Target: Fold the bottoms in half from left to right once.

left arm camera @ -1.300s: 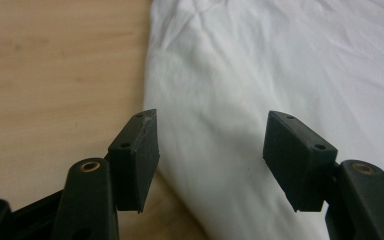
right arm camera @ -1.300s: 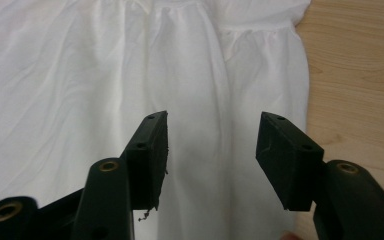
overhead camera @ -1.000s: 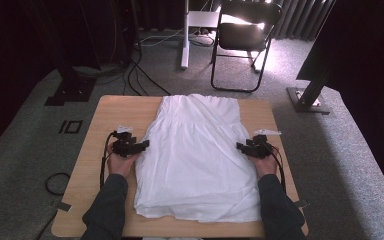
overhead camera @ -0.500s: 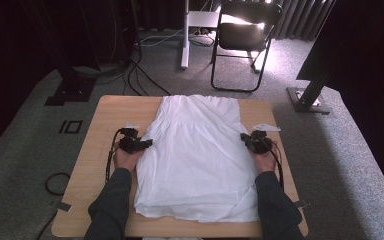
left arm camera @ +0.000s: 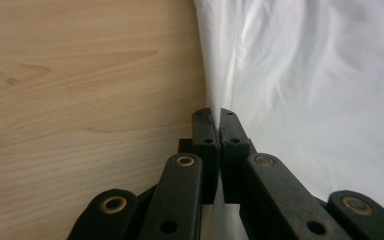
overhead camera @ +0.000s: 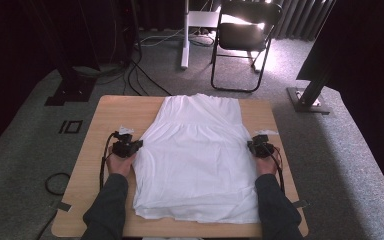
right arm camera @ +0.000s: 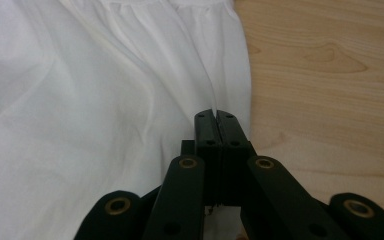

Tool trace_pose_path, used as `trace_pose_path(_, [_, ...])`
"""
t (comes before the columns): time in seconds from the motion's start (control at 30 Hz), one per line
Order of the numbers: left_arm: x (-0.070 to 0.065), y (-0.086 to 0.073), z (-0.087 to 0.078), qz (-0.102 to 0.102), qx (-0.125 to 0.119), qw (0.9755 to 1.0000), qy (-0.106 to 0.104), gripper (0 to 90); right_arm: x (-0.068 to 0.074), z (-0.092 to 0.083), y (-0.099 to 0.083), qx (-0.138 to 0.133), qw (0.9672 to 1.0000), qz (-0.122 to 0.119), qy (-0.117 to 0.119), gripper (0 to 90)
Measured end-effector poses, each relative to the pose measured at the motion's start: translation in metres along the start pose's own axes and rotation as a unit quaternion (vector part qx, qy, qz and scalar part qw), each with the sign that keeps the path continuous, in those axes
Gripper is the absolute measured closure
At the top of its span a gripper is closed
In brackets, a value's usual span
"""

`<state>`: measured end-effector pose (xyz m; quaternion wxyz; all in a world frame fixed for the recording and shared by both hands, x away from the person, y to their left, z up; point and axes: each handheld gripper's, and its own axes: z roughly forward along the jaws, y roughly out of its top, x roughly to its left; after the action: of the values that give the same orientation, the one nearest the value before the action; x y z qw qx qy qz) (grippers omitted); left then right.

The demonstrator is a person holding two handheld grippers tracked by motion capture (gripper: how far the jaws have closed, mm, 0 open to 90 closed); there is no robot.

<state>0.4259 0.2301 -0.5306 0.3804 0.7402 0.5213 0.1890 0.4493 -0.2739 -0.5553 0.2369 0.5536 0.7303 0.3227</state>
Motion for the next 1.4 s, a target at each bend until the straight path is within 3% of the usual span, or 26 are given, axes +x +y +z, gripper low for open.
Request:
trace_pose_path(0.13, [-0.004, -0.008, -0.019, 0.023, -0.01, 0.9997, 0.006, 89.4, -0.001, -0.007, -0.006, 0.002, 0.9999, 0.003, 0.011, 89.6])
trace_pose_path(0.3, [-0.008, -0.033, -0.038, 0.04, -0.006, 0.9992, 0.006, 89.3, 0.001, -0.028, -0.029, 0.001, 0.9994, 0.007, 0.033, 89.6])
trace_pose_path(0.43, [-0.01, -0.057, -0.055, 0.039, -0.003, 0.9992, 0.001, 89.3, 0.006, -0.047, -0.047, 0.004, 0.999, 0.0, 0.045, 89.5])
trace_pose_path(0.63, [-0.023, -0.087, -0.083, 0.049, 0.009, 0.9987, -0.002, 89.3, 0.016, -0.073, -0.071, 0.01, 0.9982, -0.005, 0.059, 89.4])
trace_pose_path(0.8, [-0.033, -0.106, -0.098, 0.055, 0.02, 0.9981, -0.018, 88.6, 0.023, -0.096, -0.092, 0.02, 0.9973, -0.006, 0.071, 89.4])
trace_pose_path(0.83, [-0.033, -0.104, -0.101, 0.054, 0.012, 0.9982, -0.023, 85.8, 0.024, -0.098, -0.094, 0.025, 0.9971, -0.005, 0.072, 89.2])
trace_pose_path(0.87, [-0.033, -0.102, -0.103, 0.055, 0.006, 0.9982, -0.021, 76.0, 0.024, -0.1, -0.094, 0.029, 0.9962, 0.004, 0.082, 86.9])
trace_pose_path(0.9, [-0.032, -0.098, -0.106, 0.057, -0.008, 0.9981, -0.02, 70.7, 0.023, -0.101, -0.093, 0.03, 0.9953, 0.01, 0.091, 79.3])
trace_pose_path(0.93, [-0.03, -0.093, -0.108, 0.058, -0.016, 0.998, -0.021, 66.3, 0.023, -0.103, -0.089, 0.024, 0.9959, 0.006, 0.087, 69.1])
trace_pose_path(0.97, [-0.028, -0.087, -0.11, 0.055, -0.024, 0.9981, -0.015, 61.7, 0.024, -0.105, -0.084, 0.015, 0.9967, 0.005, 0.08, 64.5])
trace_pose_path(1.07, [-0.022, -0.065, -0.107, 0.053, -0.042, 0.9977, -0.001, 55.1, 0.023, -0.107, -0.061, -0.022, 0.996, -0.001, 0.086, 60.3])
trace_pose_path(1.13, [-0.016, -0.044, -0.091, 0.046, -0.038, 0.9982, 0.002, 52.0, 0.026, -0.101, -0.044, -0.035, 0.9953, -0.015, 0.089, 61.3])
trace_pose_path(1.23, [-0.013, -0.023, -0.066, 0.043, -0.026, 0.9987, 0.0, 50.1, 0.033, -0.075, -0.015, -0.038, 0.9928, -0.024, 0.111, 65.4])
trace_pose_path(1.4, [-0.016, -0.001, -0.026, 0.043, 0.0, 0.999, -0.011, 47.7, 0.043, -0.03, 0.01, -0.012, 0.9905, -0.008, 0.137, 55.3])
